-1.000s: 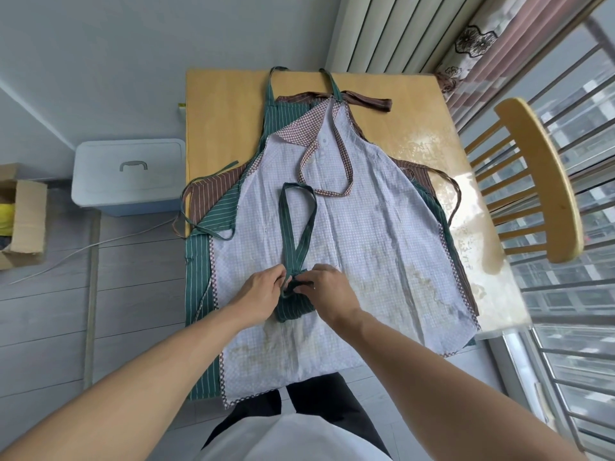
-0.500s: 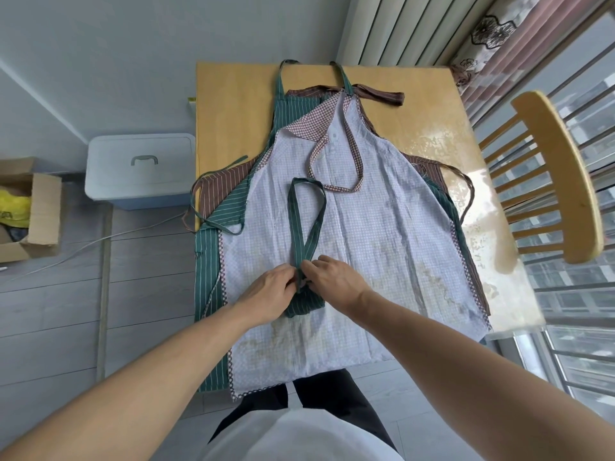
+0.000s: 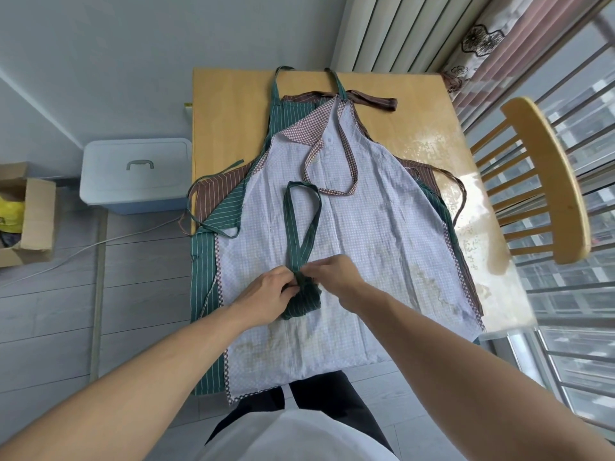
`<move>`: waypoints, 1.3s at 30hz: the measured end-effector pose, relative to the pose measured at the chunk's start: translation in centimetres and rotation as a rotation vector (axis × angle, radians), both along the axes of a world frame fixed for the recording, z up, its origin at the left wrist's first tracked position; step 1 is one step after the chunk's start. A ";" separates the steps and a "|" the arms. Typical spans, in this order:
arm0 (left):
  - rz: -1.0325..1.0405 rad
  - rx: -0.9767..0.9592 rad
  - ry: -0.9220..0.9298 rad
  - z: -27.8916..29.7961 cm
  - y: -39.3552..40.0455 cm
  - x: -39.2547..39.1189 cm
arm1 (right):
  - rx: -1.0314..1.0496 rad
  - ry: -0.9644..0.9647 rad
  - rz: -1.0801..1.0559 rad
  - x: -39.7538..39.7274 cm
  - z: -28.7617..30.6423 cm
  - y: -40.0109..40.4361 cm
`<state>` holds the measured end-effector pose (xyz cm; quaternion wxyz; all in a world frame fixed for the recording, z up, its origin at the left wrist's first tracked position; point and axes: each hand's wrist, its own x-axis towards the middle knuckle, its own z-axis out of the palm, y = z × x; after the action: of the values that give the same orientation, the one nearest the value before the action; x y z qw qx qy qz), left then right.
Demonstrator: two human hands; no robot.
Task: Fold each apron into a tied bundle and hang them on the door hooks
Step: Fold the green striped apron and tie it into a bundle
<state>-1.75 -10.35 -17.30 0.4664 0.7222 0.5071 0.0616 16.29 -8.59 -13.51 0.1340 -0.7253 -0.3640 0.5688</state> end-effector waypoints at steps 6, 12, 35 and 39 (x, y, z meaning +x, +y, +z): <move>0.004 -0.042 0.012 -0.2 -0.4 -0.5 | 0.117 -0.046 -0.392 3.5 -0.9 -1.5; 0.063 -0.065 -0.008 -0.3 -0.6 -0.3 | -0.062 -0.070 -0.225 7.8 -1.0 -5.3; 0.045 0.205 -0.017 -1.5 -4.3 1.0 | 0.045 -0.298 0.152 -0.2 -2.4 -1.8; 0.047 0.093 -0.010 -2.0 -4.2 1.0 | 0.095 -0.179 0.197 -0.5 -2.1 -2.2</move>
<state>-0.79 -14.53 -19.34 0.4334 0.7305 0.5183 0.0997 15.77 -10.80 -15.61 0.0787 -0.7267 -0.4706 0.4942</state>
